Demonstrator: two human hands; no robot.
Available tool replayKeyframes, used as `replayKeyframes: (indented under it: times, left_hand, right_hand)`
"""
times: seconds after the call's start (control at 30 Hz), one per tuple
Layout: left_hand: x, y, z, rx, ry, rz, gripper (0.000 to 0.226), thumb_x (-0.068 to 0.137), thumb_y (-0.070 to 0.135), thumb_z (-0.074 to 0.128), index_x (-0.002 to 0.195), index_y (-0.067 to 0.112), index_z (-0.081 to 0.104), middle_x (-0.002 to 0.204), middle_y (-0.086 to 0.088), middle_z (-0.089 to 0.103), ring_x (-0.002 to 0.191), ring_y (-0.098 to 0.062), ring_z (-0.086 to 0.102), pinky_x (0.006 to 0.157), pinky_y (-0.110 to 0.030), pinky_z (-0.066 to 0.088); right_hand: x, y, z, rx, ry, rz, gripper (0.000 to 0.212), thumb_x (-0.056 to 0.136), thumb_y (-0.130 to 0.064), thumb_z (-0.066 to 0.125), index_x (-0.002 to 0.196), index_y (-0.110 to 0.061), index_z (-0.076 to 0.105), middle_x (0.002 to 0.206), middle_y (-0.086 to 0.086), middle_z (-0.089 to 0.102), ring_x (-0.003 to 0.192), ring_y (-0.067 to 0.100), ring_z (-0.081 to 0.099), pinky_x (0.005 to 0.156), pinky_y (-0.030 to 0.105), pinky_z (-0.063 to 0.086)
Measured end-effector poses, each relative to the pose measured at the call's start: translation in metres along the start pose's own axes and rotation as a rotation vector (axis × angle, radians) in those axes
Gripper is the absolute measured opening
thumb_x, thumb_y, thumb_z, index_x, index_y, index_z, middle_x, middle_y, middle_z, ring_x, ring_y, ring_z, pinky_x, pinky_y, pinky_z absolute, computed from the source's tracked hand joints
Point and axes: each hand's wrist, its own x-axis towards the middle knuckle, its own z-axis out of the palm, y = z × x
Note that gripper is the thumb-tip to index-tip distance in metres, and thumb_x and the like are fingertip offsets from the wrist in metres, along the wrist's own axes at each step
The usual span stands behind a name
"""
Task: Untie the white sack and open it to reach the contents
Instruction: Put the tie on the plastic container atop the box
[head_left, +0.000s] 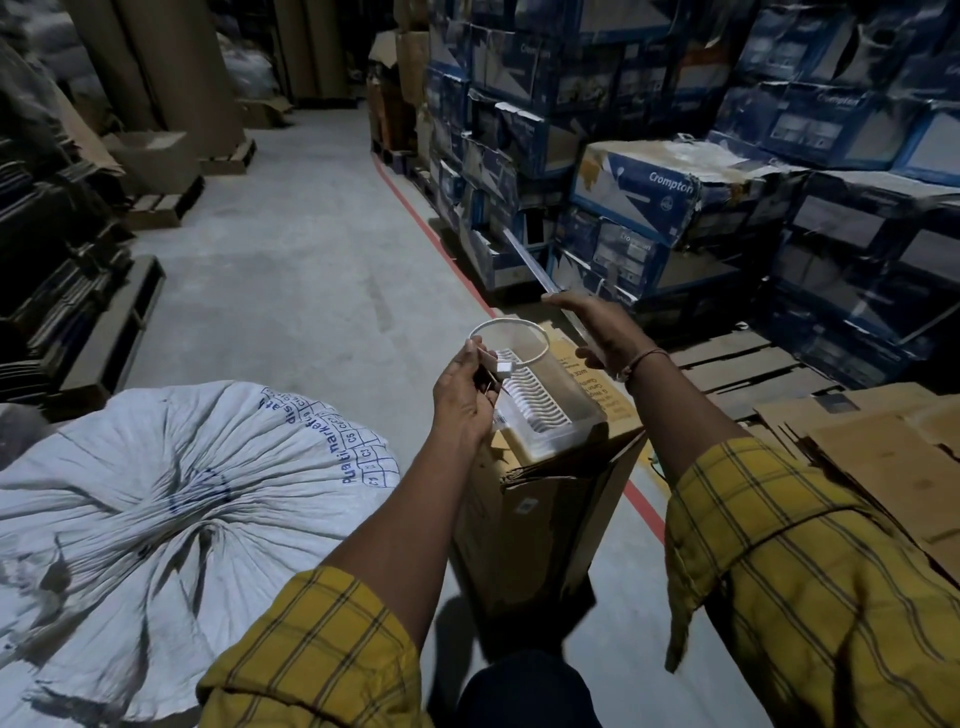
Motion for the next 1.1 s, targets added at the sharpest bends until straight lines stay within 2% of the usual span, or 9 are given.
replayKeyframes:
  times: [0.07,0.13,0.3,0.47,0.57,0.67,0.77,0.93,1.1]
  left_hand:
    - [0.006,0.001,0.004,0.210,-0.026,0.058,0.023,0.092,0.018,0.076,0.110,0.004,0.077,0.091,-0.010,0.079,0.083,-0.022,0.074,0.091,-0.043,0.062]
    - [0.011,0.002,0.008,0.462,-0.040,0.132,0.024,0.089,0.026,0.081,0.107,0.011,0.080,0.101,-0.009,0.080,0.089,-0.022,0.070,0.089,-0.041,0.062]
    - [0.019,0.006,0.021,0.829,-0.083,0.153,0.011,0.089,0.021,0.081,0.090,0.012,0.074,0.077,-0.008,0.071,0.062,-0.017,0.060,0.045,-0.016,0.042]
    - [0.027,0.013,0.017,1.009,-0.081,0.158,0.019,0.091,0.019,0.079,0.081,0.006,0.070,0.069,-0.017,0.072,0.069,-0.028,0.069,0.065,-0.035,0.055]
    - [0.031,0.016,0.015,1.102,0.006,0.228,0.022,0.088,0.020,0.082,0.081,0.002,0.072,0.070,-0.017,0.075,0.062,-0.025,0.075,0.074,-0.042,0.065]
    - [0.031,0.012,0.018,1.324,0.123,0.346,0.028,0.081,0.030,0.088,0.074,0.007,0.074,0.070,-0.012,0.077,0.064,-0.026,0.077,0.070,-0.042,0.066]
    - [0.025,0.006,0.022,1.504,0.196,0.439,0.032,0.079,0.039,0.088,0.084,0.009,0.077,0.087,-0.012,0.078,0.074,-0.028,0.074,0.064,-0.034,0.059]
    - [0.016,0.002,0.021,1.556,0.219,0.546,0.040,0.091,0.027,0.079,0.125,0.008,0.069,0.124,-0.015,0.069,0.105,-0.033,0.069,0.074,-0.029,0.046]
    - [0.019,-0.002,0.014,1.549,0.208,0.572,0.021,0.099,0.022,0.068,0.113,0.010,0.078,0.118,-0.011,0.071,0.096,-0.025,0.068,0.057,-0.018,0.033]
  right_hand:
    - [-0.003,-0.001,0.000,-0.006,-0.004,-0.031,0.049,0.084,-0.048,0.074,0.122,-0.018,0.071,0.102,-0.006,0.060,0.091,0.017,0.053,0.074,0.032,0.041]
    - [-0.001,0.002,0.001,-0.029,-0.015,-0.059,0.047,0.084,-0.047,0.074,0.122,-0.019,0.071,0.099,-0.011,0.058,0.092,0.012,0.052,0.075,0.032,0.042]
    - [0.005,0.018,0.006,-0.099,0.003,-0.115,0.064,0.065,-0.058,0.078,0.106,-0.009,0.077,0.116,0.012,0.072,0.112,0.027,0.063,0.103,0.050,0.049]
    - [0.019,0.040,0.009,-0.164,0.029,-0.067,0.081,0.046,-0.076,0.082,0.109,-0.025,0.079,0.119,-0.003,0.074,0.112,0.020,0.067,0.103,0.050,0.052]
    - [0.016,0.045,0.015,-0.200,0.002,-0.068,0.061,0.054,-0.068,0.079,0.094,-0.022,0.081,0.101,0.001,0.077,0.102,0.025,0.069,0.097,0.052,0.054]
    - [0.018,0.051,0.021,-0.182,-0.017,-0.045,0.067,0.056,-0.068,0.079,0.105,-0.022,0.080,0.110,0.001,0.076,0.107,0.025,0.068,0.098,0.048,0.055]
    - [0.019,0.054,0.025,-0.187,-0.018,-0.051,0.077,0.059,-0.069,0.079,0.121,-0.024,0.074,0.129,-0.003,0.071,0.116,0.021,0.065,0.104,0.048,0.051]
    - [0.009,0.054,0.024,-0.275,0.010,-0.049,0.087,0.066,-0.064,0.083,0.140,-0.025,0.062,0.154,0.003,0.052,0.137,0.025,0.050,0.114,0.045,0.042]
    - [0.013,0.066,0.033,-0.424,0.060,-0.059,0.108,0.043,-0.085,0.076,0.139,-0.036,0.061,0.154,0.005,0.049,0.139,0.030,0.048,0.117,0.051,0.039]
